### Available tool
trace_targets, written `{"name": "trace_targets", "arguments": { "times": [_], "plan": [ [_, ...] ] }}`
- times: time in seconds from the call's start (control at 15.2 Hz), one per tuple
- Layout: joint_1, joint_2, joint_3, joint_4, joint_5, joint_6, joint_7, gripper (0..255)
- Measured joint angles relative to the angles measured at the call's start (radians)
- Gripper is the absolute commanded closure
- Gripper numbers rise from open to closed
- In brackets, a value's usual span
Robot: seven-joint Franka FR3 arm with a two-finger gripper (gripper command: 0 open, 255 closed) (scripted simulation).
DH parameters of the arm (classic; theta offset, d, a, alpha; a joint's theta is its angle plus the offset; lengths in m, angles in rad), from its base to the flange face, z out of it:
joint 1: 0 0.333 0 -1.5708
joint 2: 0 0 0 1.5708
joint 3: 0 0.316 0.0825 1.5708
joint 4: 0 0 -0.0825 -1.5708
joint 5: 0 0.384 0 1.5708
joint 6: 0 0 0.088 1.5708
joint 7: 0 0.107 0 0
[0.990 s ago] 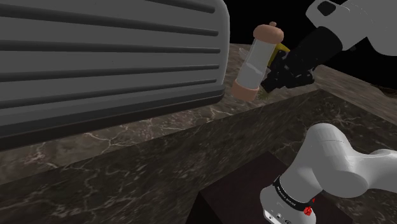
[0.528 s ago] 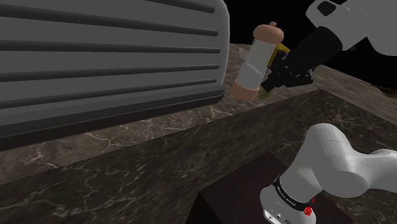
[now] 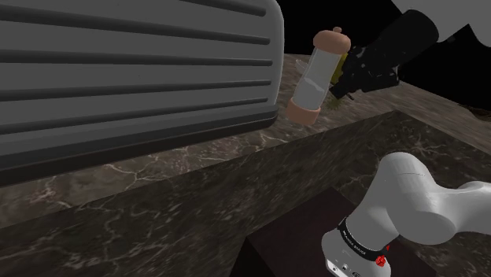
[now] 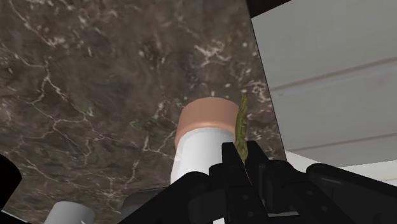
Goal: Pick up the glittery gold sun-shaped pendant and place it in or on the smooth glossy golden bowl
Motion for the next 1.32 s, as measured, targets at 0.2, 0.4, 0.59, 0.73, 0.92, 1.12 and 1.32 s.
{"name": "trace_targets", "arguments": {
  "times": [0.2,0.4,0.59,0.73,0.92,1.12,1.32],
  "plan": [
    [0.005,0.028,0.007,0.054,0.004,-0.025,0.01,255],
    [0.007,0.055,0.006,0.105,0.003,-0.049,0.014,255],
    [0.011,0.088,0.007,0.162,0.003,-0.071,0.02,255],
    [0.013,0.106,0.007,0.197,0.003,-0.088,0.024,255],
    [0.017,0.136,0.005,0.254,0.002,-0.113,0.027,255],
    [0.02,0.168,0.006,0.309,0.003,-0.137,0.033,255],
    [0.024,0.2,0.008,0.368,0.004,-0.163,0.041,255]
  ]
}}
